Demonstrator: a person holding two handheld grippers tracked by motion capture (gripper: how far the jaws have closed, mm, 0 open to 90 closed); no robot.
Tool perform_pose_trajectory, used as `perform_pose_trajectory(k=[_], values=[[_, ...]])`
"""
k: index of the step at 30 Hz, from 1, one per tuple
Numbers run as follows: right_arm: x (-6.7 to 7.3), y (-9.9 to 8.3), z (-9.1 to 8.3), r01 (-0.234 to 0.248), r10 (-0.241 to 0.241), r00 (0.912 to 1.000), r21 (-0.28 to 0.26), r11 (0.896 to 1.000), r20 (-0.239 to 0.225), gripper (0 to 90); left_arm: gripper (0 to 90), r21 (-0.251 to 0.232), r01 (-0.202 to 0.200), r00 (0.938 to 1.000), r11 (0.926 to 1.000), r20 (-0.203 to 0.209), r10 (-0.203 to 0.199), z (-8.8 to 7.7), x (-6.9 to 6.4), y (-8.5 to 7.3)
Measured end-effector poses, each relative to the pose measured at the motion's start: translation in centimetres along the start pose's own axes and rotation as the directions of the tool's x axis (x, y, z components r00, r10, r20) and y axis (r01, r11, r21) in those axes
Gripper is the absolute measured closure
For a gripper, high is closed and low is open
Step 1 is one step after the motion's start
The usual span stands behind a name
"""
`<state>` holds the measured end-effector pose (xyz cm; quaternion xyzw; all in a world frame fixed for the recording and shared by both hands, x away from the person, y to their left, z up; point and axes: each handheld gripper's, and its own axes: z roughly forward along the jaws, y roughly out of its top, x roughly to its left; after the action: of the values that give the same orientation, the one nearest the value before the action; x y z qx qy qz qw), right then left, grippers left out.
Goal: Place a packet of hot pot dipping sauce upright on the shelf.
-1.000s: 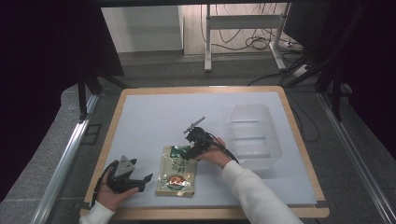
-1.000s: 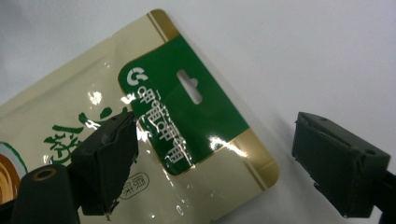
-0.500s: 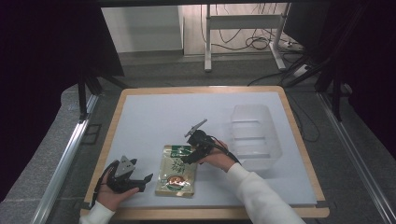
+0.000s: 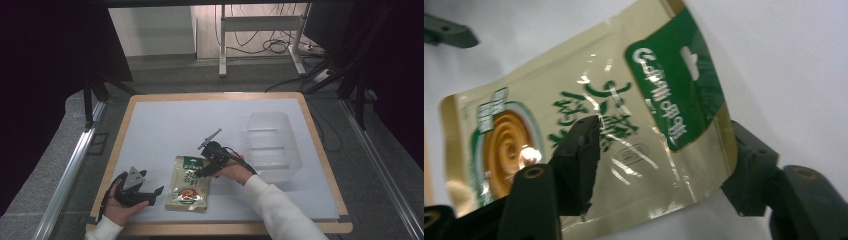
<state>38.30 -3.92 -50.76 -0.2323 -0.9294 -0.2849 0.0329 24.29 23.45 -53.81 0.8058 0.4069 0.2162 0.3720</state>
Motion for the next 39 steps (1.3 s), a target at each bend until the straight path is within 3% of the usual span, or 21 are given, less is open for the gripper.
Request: perform_pose_trajectory(k=[6, 13, 16, 29, 39], values=[[-0.5, 0.1, 0.8, -0.002, 0.001, 0.9998, 0.02, 1.0, 0.022, 55.3, 15.4, -0.003, 0.003, 1.0, 1.0, -0.001, -0.003, -0.1, 0.1, 0.0], [-0.3, 0.4, 0.8, 0.038, -0.04, 0.9941, 0.022, 0.999, 0.101, 77.9, 15.4, -0.004, 0.0, 1.0, 1.0, -0.001, 0.0, -0.1, 0.1, 0.0], [-0.2, 0.4, 0.6, 0.052, -0.054, 0.9943, 0.02, 0.998, 0.092, 86.4, 15.4, -0.004, 0.0, 1.0, 1.0, -0.001, 0.0, -0.1, 0.1, 0.0], [0.4, 1.0, -1.2, 0.095, -0.094, 0.9939, -0.004, 0.996, 0.057, 89.0, 15.4, -0.006, 0.002, 1.0, 1.0, -0.004, -0.002, -0.1, 0.2, 0.0], [2.3, 2.6, -4.9, 0.161, -0.158, 0.9863, -0.061, 0.985, 0.046, 89.1, 15.4, -0.002, -0.002, 1.0, 1.0, -0.008, 0.002, -0.1, 0.3, 0.0]])
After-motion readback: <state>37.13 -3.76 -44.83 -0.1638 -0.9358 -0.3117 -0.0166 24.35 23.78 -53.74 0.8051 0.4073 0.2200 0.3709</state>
